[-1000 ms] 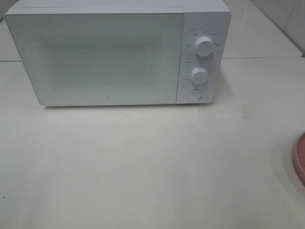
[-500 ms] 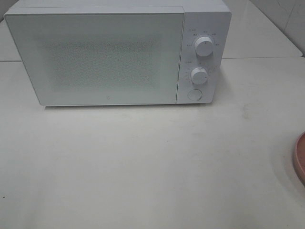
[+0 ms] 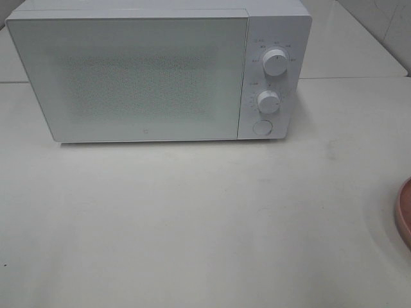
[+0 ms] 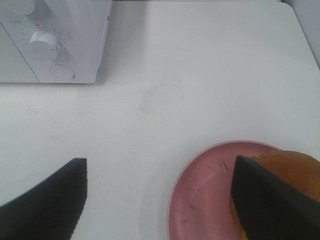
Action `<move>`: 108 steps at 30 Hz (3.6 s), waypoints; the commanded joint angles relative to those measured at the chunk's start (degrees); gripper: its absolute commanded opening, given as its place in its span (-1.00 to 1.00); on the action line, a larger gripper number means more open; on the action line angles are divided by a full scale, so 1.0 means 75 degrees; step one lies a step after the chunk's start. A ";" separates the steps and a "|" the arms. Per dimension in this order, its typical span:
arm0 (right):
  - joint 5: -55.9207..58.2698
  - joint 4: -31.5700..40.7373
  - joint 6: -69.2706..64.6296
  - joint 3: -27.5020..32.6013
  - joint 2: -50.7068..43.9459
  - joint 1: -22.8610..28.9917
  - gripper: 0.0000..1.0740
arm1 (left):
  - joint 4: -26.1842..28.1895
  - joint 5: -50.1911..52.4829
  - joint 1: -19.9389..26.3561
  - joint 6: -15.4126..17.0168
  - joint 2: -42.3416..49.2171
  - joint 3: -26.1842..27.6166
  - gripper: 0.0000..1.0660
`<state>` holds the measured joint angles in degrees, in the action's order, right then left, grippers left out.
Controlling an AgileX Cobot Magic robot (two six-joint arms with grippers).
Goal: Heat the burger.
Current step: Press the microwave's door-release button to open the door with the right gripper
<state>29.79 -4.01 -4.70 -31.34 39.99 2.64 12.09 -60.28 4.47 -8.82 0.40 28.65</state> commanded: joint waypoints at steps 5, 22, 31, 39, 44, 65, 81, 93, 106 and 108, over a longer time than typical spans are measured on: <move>-0.1001 0.0031 -0.0069 0.0000 0.0924 -0.0031 0.42 | 0.0046 0.0099 0.0008 -0.0008 0.0176 -0.0023 0.84; -0.3231 0.0031 -0.0588 0.0000 0.3018 -0.0031 0.42 | 0.0046 0.0099 0.0008 -0.0008 0.0176 -0.0023 0.84; -0.4591 0.0031 -0.0642 0.0000 0.4194 -0.0031 0.42 | 0.0046 0.0099 0.0008 -0.0008 0.0176 -0.0023 0.84; -0.6570 0.0214 -0.0374 0.0504 0.4652 0.0840 0.42 | 0.0046 0.0099 0.0008 -0.0008 0.0176 -0.0023 0.84; -0.7510 0.1176 0.0099 0.0779 0.4744 0.1375 0.42 | 0.0046 0.0099 0.0008 -0.0008 0.0176 -0.0023 0.84; -1.2513 0.6707 0.3384 0.1589 0.6723 0.5050 0.42 | 0.0046 0.0099 0.0008 0.0000 0.0176 -0.0023 0.84; -1.2941 0.7441 0.3125 0.1551 0.7555 0.6165 0.42 | 0.0046 0.0099 0.0008 -0.0008 0.0176 -0.0023 0.84; -1.2918 0.7441 0.2147 0.1551 0.7555 0.6165 0.42 | 0.0046 0.0099 0.0008 -0.0008 0.0176 -0.0023 0.84; -1.2872 0.7433 -0.2185 0.1551 0.7555 0.6165 0.36 | 0.0046 0.0099 0.0008 -0.0008 0.0176 -0.0023 0.84; -1.2872 0.7433 -0.2956 0.1551 0.7555 0.6165 0.34 | 0.0046 0.0099 0.0008 -0.0008 0.0176 -0.0023 0.84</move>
<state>-66.81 52.02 -21.83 -19.60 96.94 48.64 12.09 -60.28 4.47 -8.82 0.40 28.65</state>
